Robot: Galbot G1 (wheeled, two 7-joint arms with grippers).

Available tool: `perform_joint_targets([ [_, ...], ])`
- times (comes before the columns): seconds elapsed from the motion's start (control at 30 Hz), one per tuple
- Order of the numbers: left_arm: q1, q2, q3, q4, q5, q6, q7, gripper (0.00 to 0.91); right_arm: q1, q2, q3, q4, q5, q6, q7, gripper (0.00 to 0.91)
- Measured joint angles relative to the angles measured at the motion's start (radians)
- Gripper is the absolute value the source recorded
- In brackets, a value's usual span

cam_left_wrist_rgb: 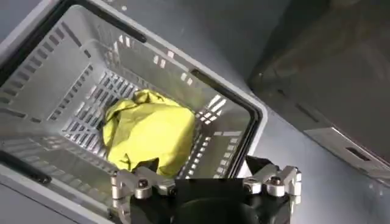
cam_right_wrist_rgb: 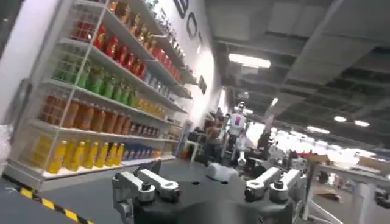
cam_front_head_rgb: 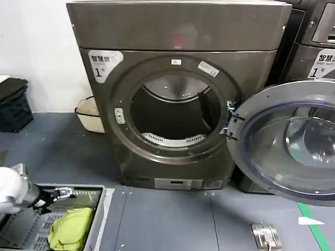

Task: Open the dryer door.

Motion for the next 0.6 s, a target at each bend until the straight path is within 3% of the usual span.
perform_joint_targets([
  [0.6, -0.025, -0.002, 0.040, 0.017, 0.022, 0.000, 0.006, 0.907, -0.005, 0.012, 0.026, -0.036, 0.000, 0.008, 0.005, 0.907],
])
